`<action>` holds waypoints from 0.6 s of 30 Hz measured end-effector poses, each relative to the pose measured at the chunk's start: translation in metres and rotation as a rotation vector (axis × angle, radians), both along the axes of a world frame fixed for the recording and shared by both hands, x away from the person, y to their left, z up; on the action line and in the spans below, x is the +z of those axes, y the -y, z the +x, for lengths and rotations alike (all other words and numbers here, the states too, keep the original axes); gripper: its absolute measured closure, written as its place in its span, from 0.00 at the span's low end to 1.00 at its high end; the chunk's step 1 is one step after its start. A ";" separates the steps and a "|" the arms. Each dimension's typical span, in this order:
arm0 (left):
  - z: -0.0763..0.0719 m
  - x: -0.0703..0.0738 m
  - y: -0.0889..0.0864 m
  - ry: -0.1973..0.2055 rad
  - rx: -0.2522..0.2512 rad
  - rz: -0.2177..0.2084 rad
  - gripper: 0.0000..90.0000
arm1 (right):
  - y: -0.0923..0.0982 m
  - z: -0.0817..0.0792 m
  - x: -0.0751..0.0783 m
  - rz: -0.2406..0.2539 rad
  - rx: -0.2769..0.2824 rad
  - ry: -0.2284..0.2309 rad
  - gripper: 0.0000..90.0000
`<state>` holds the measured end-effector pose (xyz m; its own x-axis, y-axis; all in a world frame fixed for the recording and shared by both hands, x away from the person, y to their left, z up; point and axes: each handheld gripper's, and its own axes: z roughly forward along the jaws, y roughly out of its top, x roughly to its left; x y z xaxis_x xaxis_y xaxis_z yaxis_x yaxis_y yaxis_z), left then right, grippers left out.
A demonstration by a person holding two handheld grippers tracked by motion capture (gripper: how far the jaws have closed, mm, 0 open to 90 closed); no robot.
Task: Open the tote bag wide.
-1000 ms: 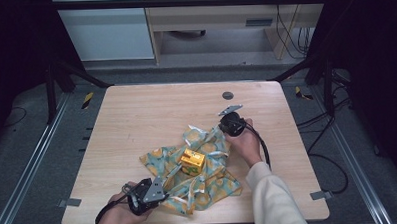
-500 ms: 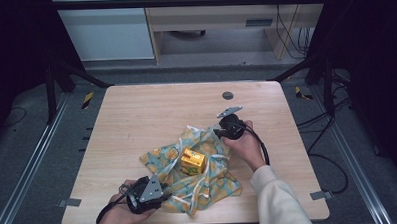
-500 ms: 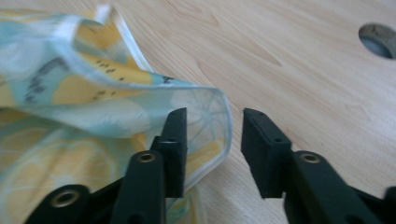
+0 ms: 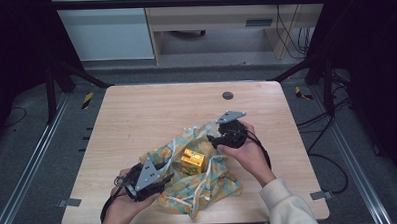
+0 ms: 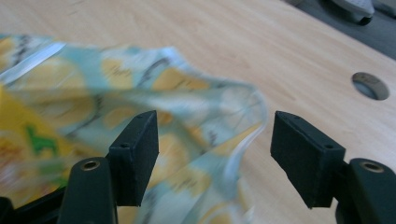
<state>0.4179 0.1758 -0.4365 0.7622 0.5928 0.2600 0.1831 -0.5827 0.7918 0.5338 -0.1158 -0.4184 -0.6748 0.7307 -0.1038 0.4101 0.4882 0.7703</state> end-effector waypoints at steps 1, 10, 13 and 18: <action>0.005 -0.003 0.000 -0.010 0.015 0.012 0.63 | -0.001 -0.006 -0.002 -0.008 0.001 -0.006 0.35; 0.030 -0.040 -0.003 -0.147 0.069 0.138 0.65 | 0.007 -0.041 -0.041 -0.080 0.025 -0.065 0.35; 0.032 -0.045 -0.003 -0.152 0.080 0.167 0.66 | 0.013 -0.044 -0.052 -0.096 0.011 -0.076 0.35; 0.030 -0.046 -0.005 -0.142 0.084 0.202 0.66 | 0.025 -0.048 -0.061 -0.127 -0.005 -0.090 0.35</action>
<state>0.4484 0.1807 -0.4829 0.7497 0.6027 0.2735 0.3388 -0.7045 0.6237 0.4855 -0.1406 -0.4797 -0.6821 0.7187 -0.1351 0.4771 0.5773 0.6626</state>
